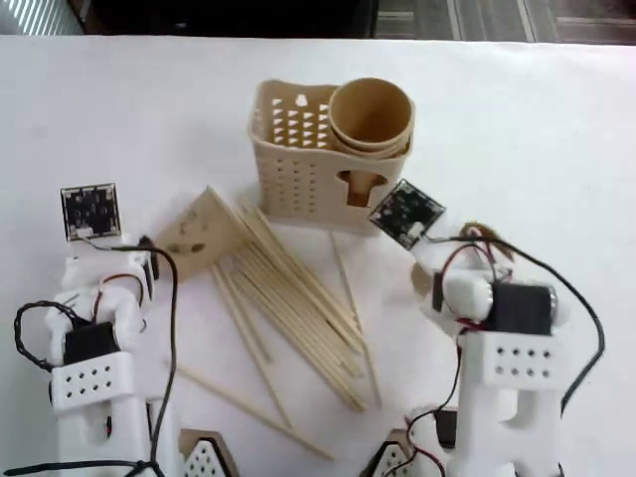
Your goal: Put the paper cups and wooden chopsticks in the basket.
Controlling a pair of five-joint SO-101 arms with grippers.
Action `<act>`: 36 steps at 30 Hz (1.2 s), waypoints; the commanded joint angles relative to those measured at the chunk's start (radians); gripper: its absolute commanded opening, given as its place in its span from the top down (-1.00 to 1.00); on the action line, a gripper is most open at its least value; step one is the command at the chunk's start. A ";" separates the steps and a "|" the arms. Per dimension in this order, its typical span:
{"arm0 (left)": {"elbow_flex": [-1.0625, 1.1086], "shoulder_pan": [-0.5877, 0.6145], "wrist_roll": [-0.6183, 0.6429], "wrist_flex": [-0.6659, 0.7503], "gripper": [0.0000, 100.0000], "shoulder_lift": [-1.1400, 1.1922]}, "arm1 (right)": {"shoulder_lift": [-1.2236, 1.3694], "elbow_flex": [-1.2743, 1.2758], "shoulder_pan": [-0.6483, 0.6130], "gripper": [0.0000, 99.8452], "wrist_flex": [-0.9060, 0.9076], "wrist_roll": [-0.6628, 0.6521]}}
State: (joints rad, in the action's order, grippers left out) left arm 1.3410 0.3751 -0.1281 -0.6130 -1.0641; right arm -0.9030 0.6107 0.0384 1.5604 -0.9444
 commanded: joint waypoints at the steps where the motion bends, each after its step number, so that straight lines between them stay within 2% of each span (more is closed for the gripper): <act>1: -0.003 0.004 -0.009 0.018 0.66 -0.024 | -0.064 -0.107 0.048 0.96 0.012 -0.018; 8: -0.003 0.004 -0.009 0.018 0.66 -0.024 | -0.079 -0.402 0.038 0.96 0.004 -0.008; 16: -0.003 0.004 -0.009 0.018 0.66 -0.024 | -0.050 -0.534 -0.160 0.96 -0.193 0.054; 20: 0.005 0.001 -0.009 0.020 0.66 -0.024 | 0.076 -0.586 -0.194 0.96 -0.251 0.058; 23: 0.006 0.001 -0.009 0.020 0.66 -0.024 | 0.202 -0.704 -0.199 0.96 -0.254 0.110; 30: 0.006 0.001 -0.009 0.020 0.66 -0.024 | 0.433 -0.953 -0.300 0.96 -0.239 0.124; 36: 0.006 0.001 -0.009 0.020 0.66 -0.024 | 0.595 -1.030 -0.384 0.96 -0.174 0.140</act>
State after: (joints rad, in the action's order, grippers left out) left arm 1.3518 0.3751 -0.1281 -0.6130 -1.0641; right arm -0.3598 -0.3652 -0.3207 1.3763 -0.8247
